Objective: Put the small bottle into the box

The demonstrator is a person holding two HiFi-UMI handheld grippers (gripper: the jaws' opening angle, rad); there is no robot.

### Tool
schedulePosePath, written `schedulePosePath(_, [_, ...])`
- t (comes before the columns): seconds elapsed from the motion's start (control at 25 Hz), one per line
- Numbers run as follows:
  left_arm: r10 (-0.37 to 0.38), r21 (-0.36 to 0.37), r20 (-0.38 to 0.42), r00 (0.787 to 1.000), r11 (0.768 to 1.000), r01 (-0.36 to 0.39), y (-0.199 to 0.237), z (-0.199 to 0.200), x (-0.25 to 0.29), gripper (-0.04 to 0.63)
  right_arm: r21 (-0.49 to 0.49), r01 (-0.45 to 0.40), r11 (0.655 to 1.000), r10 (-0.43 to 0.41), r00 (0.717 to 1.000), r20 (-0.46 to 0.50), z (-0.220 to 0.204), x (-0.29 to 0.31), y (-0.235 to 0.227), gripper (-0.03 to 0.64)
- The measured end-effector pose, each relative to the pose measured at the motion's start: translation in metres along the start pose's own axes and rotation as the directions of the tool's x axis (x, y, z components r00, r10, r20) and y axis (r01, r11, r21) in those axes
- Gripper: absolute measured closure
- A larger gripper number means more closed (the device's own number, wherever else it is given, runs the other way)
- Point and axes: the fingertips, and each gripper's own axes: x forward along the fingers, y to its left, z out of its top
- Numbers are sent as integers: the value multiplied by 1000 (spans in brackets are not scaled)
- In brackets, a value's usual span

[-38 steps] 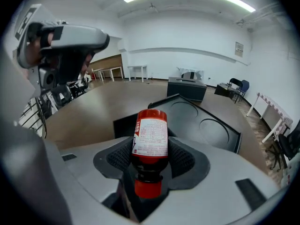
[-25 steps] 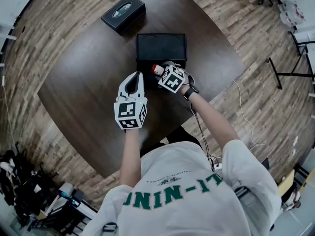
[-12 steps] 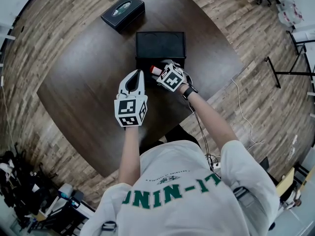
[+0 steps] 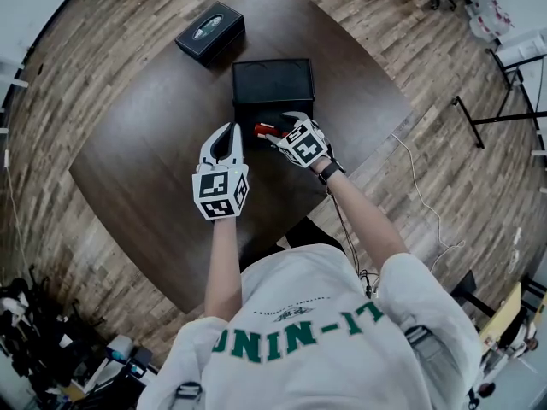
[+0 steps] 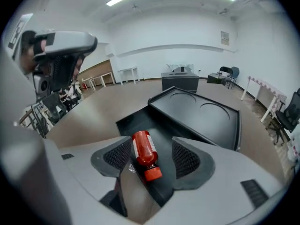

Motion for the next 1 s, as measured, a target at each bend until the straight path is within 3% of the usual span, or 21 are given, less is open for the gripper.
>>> schedulePosePath(0.2, [-5,21,24,1000,1000,4,-4,9,-15,581,103,61,993,-74,990,118,15,-46,4,353])
schedulePosePath(0.44, [-15,52,58,998,999,12,-13,23,-32,581,219,144,965,-198,947,251,35,-110,2,403])
schedulePosePath(0.72, [-42,88,98,994,996,34,-36,40,-55,581,313,232,921,-350,846,403,71,-197,21,483])
schedulePosePath(1.0, [-95,128,162,982,989,75,-68,66,-84,581,331,331,884,-460,740,490,88,-262,35,566])
